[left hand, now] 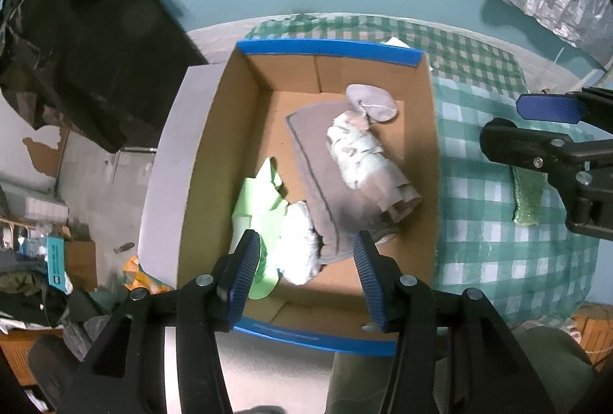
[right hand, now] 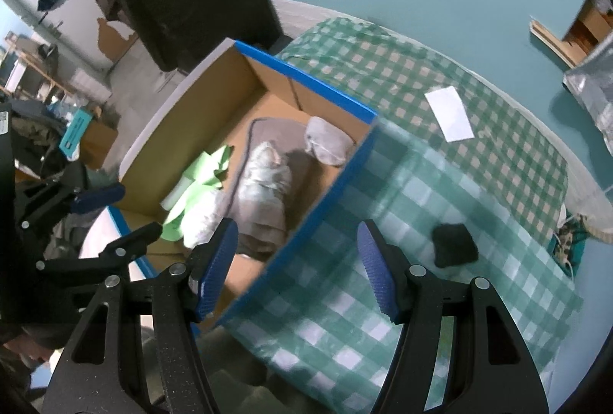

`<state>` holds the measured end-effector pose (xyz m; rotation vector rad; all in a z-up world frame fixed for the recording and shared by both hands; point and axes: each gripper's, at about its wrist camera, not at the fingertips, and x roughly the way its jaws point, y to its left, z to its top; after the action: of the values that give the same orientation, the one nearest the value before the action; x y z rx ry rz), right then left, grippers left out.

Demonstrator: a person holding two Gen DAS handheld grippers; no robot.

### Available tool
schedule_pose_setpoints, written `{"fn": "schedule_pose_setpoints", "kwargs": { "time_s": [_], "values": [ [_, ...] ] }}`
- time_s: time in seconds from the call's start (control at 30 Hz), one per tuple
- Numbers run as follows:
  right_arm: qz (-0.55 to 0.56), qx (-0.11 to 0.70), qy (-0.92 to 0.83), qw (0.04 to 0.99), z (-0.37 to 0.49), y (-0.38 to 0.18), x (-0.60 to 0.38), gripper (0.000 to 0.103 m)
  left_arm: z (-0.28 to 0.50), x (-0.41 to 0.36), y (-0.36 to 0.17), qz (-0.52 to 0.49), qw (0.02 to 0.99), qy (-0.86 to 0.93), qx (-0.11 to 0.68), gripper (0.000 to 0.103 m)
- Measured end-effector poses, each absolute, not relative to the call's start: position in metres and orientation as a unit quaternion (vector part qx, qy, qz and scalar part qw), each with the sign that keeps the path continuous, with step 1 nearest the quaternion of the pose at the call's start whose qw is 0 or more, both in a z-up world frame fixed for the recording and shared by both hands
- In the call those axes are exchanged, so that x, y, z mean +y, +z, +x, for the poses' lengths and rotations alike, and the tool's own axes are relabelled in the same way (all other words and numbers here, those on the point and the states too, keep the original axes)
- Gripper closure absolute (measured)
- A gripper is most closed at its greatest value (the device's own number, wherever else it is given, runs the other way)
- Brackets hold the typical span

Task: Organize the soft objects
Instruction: 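Move both tools back over the black beanie and green mesh scrubber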

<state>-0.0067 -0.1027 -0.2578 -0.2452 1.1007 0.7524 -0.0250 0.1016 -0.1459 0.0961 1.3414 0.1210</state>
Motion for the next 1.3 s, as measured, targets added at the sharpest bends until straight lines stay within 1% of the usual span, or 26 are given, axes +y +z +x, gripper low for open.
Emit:
{"fn": "schedule_pose_setpoints", "kwargs": {
  "time_s": [0.4, 0.53, 0.93, 1.0, 1.13, 1.2, 1.3],
  "values": [
    [-0.081, 0.524, 0.307, 0.79, 0.004, -0.268, -0.165, 0.037, -0.016, 0.06, -0.143, 0.074, 0.783, 0.028, 0.617, 0.05],
    [-0.072, 0.527, 0.291, 0.795, 0.007, -0.27, -0.186, 0.037, -0.012, 0.047, -0.142, 0.08, 0.784, 0.018, 0.615, 0.047],
    [-0.051, 0.543, 0.244, 0.802, 0.015, -0.286, -0.247, 0.036, 0.004, 0.001, -0.144, 0.104, 0.786, -0.016, 0.609, 0.046],
    [-0.047, 0.546, 0.237, 0.803, 0.016, -0.288, -0.255, 0.036, 0.007, -0.008, -0.146, 0.109, 0.786, -0.024, 0.608, 0.042],
    [-0.038, 0.551, 0.221, 0.804, 0.017, -0.294, -0.273, 0.036, 0.011, -0.026, -0.148, 0.122, 0.786, -0.042, 0.605, 0.041],
    [-0.033, 0.553, 0.215, 0.804, 0.017, -0.296, -0.281, 0.036, 0.013, -0.035, -0.15, 0.129, 0.784, -0.052, 0.605, 0.038],
    [-0.027, 0.556, 0.206, 0.805, 0.017, -0.3, -0.291, 0.036, 0.016, -0.05, -0.155, 0.142, 0.78, -0.067, 0.605, 0.038]
  ]
}}
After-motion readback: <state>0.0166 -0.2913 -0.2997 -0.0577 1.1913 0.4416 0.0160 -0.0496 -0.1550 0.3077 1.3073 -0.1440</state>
